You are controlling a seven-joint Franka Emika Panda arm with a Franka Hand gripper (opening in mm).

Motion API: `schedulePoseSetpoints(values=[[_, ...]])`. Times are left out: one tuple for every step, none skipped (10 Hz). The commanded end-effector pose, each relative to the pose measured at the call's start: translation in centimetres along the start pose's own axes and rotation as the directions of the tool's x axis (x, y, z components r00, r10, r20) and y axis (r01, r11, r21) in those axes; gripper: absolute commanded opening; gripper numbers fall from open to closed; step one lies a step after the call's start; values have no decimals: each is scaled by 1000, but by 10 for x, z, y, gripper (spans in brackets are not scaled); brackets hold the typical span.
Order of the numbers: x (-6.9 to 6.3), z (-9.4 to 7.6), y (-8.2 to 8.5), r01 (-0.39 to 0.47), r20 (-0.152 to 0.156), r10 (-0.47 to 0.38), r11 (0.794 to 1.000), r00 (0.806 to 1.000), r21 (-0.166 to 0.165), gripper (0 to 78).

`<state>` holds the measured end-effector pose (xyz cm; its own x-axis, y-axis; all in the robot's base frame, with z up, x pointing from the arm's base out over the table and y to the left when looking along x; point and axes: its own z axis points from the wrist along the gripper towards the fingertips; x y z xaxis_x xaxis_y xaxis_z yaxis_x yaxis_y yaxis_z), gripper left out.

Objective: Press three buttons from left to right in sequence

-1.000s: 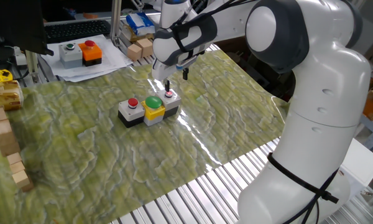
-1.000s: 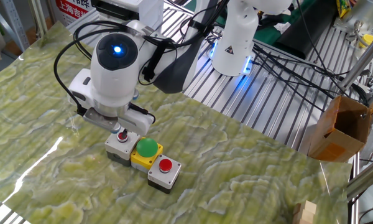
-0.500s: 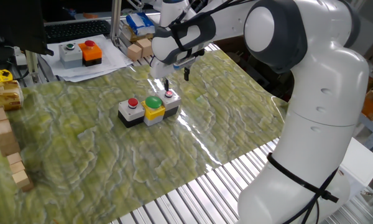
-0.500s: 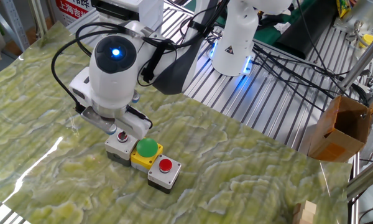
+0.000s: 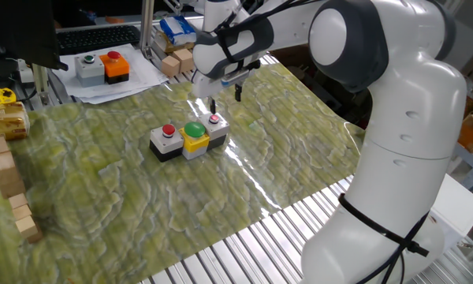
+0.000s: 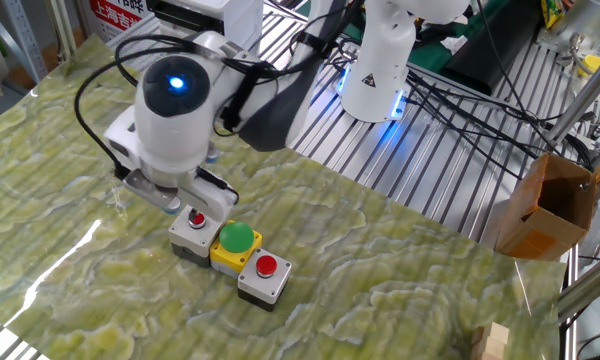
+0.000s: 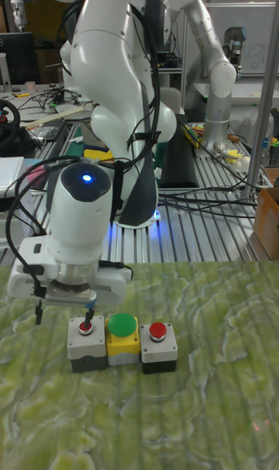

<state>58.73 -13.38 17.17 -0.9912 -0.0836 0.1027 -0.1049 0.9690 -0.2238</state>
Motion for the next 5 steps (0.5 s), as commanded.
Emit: schedulePoseSetpoints(values=[[1, 2, -8, 9, 1, -9, 1000, 1000, -1, 775], [4, 5, -6, 4, 3, -4, 1000, 1000, -3, 775], [4, 5, -6, 4, 3, -4, 1000, 1000, -3, 775], [6, 3, 0, -5, 2, 5, 1000, 1000, -4, 775], [7, 3, 2, -6, 1, 6, 1000, 1000, -4, 775]])
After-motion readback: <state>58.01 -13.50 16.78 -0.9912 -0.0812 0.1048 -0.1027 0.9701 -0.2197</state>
